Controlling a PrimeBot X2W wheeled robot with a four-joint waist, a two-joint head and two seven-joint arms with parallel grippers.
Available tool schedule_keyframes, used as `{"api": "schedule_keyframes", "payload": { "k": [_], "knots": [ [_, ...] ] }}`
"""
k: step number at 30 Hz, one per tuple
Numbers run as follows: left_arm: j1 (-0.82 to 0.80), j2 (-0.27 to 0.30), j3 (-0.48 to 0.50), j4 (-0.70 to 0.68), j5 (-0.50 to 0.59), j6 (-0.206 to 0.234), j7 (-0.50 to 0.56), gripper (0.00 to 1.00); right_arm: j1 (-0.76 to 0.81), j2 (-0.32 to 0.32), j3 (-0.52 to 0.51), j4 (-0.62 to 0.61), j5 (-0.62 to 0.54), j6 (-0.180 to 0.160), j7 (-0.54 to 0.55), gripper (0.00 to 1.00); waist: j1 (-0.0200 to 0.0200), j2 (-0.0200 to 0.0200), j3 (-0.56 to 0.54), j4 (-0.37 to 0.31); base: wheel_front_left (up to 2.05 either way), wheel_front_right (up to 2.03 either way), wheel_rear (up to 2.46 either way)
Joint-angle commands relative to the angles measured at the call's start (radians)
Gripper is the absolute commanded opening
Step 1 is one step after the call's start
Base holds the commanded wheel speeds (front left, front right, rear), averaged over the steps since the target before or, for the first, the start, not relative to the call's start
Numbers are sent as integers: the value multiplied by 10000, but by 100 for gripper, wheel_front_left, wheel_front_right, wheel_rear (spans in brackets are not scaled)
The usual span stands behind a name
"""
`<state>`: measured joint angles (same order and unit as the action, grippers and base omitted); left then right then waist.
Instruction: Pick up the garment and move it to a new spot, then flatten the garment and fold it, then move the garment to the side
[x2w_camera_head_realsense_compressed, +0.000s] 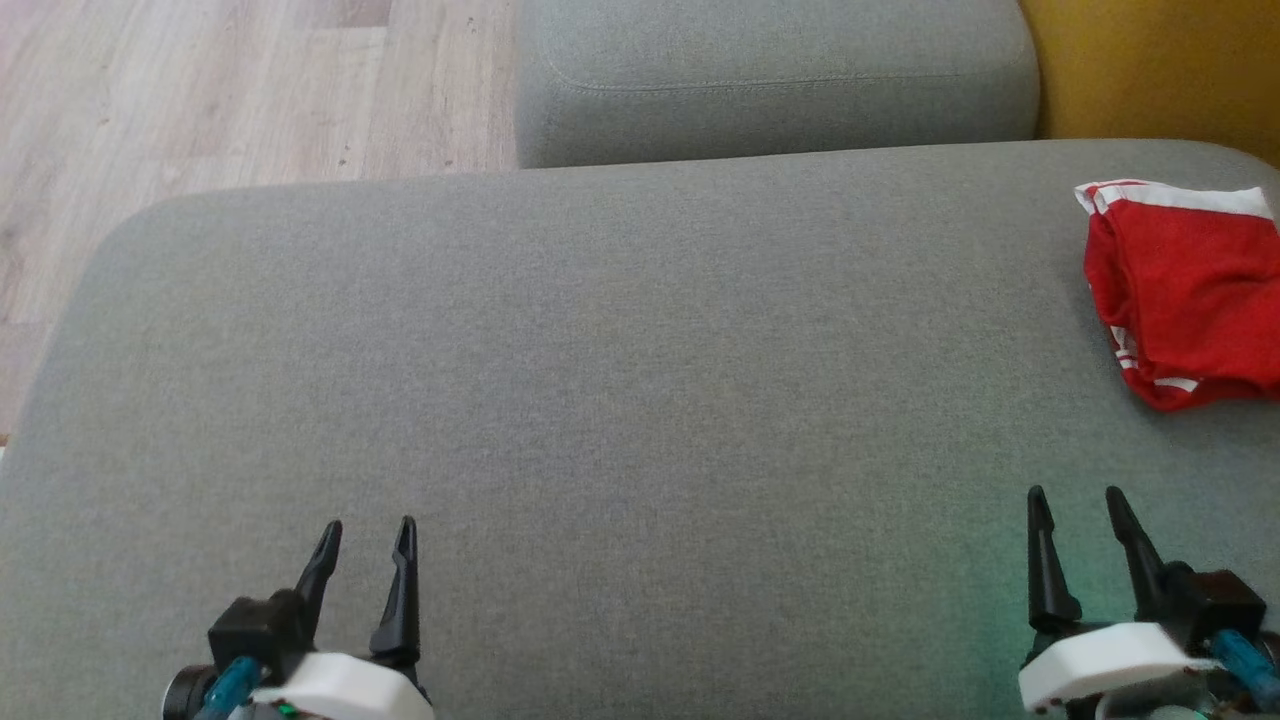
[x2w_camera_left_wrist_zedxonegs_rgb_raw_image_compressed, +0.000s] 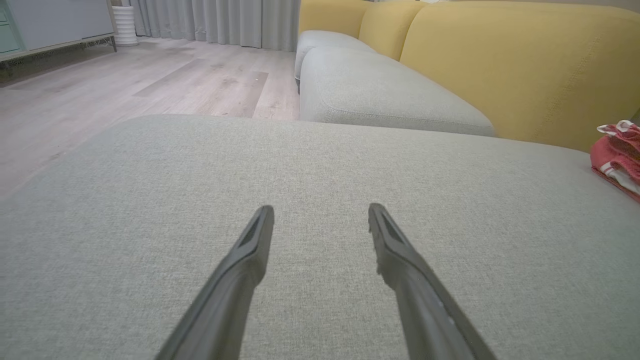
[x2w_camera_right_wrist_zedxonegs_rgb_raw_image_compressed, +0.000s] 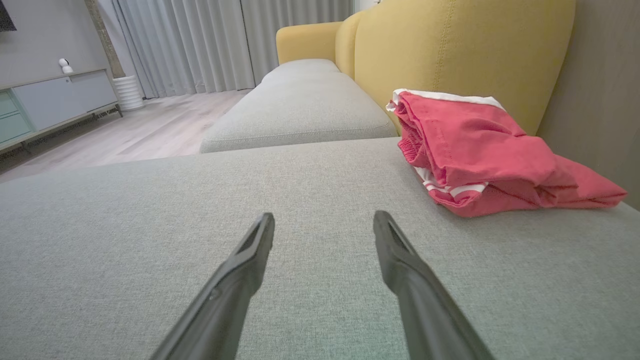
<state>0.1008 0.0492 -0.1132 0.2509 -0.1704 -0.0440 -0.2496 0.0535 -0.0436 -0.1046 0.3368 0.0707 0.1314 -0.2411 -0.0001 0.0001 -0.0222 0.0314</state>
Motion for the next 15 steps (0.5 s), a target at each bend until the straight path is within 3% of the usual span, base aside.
{"api": "schedule_keyframes", "payload": {
  "k": [1,5,6,15],
  "knots": [
    [-233,12,338,-329,-97,49,-122,100,-374,-67,232,-253,47,-7,-161,100,1,-1,5,4,0,0,0],
    [-240,12,324,-341,-99,133,-122,100,-428,-67,306,-247,38,-7,-181,100,1,-1,7,32,0,0,0],
    [1,0,5,-3,-2,133,0,0,-8,0,46,6,1,0,-63,0,1,-1,6,30,0,0,0],
    [-81,-3,101,352,-749,118,225,0,-124,16,-27,364,771,0,211,0,1,-1,16,15,0,0,0]
  ]
}}
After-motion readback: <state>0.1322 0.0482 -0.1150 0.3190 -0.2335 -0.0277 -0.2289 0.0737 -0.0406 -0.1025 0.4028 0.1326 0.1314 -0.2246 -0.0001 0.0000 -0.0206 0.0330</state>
